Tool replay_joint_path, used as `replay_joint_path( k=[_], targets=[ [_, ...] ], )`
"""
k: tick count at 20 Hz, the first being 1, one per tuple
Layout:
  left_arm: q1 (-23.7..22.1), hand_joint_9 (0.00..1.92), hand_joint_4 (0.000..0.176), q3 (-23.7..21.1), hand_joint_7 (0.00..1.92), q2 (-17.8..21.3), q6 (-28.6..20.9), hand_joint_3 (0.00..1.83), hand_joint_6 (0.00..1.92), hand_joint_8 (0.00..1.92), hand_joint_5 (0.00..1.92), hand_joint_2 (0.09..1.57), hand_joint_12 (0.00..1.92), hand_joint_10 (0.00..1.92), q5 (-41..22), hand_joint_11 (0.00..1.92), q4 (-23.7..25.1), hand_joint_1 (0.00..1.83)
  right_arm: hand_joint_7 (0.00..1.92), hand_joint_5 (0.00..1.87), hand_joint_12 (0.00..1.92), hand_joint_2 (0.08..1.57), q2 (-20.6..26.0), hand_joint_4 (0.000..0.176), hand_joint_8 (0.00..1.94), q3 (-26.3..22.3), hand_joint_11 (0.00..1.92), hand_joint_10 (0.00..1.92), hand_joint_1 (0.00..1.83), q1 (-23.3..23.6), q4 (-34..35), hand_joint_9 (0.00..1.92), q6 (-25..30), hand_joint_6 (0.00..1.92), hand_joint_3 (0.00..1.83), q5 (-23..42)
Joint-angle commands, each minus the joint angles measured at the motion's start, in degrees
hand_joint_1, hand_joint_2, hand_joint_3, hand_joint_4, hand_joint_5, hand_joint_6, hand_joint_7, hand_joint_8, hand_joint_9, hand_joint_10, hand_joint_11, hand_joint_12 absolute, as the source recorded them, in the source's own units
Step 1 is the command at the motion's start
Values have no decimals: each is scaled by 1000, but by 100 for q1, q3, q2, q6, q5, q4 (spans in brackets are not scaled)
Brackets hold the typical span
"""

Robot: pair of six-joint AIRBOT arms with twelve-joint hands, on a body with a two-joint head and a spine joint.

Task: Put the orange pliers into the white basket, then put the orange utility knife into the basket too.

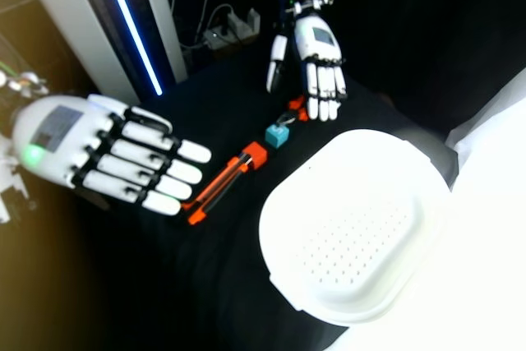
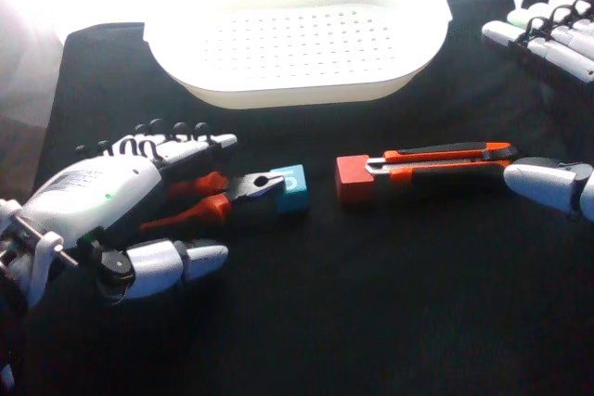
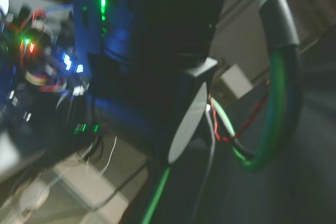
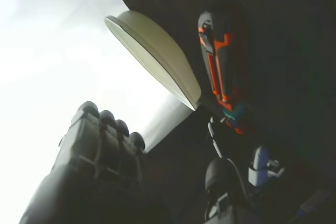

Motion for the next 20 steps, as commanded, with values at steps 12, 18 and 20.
replay_joint_path(
  k=[12, 18, 20],
  targets=[
    [-338, 1007, 0, 323, 521, -352, 188, 14, 1920, 1813, 632, 1373, 1921, 1921, -46, 1122, -256, 1249, 0, 0, 0, 1222, -5, 45, 0, 2, 0, 0, 341, 49, -28, 0, -7, 0, 6, 684],
    [-411, 1422, 71, -132, 1265, 148, 175, 0, 1921, 1921, 958, 1257, 1921, 1921, -946, 1411, 346, 1483, 0, 0, 0, 1231, -10, 43, 0, -1, 0, 0, 373, 40, -27, 0, -6, 0, 6, 685],
    [-503, 1375, 85, -212, 1231, 324, 102, 0, 1921, 1921, 988, 1228, 1921, 1921, -1146, 1392, 592, 1531, 0, 0, 0, 1236, -10, 31, 0, -1, 0, 0, 344, 40, -26, 0, -6, 0, 7, 685]
  ],
)
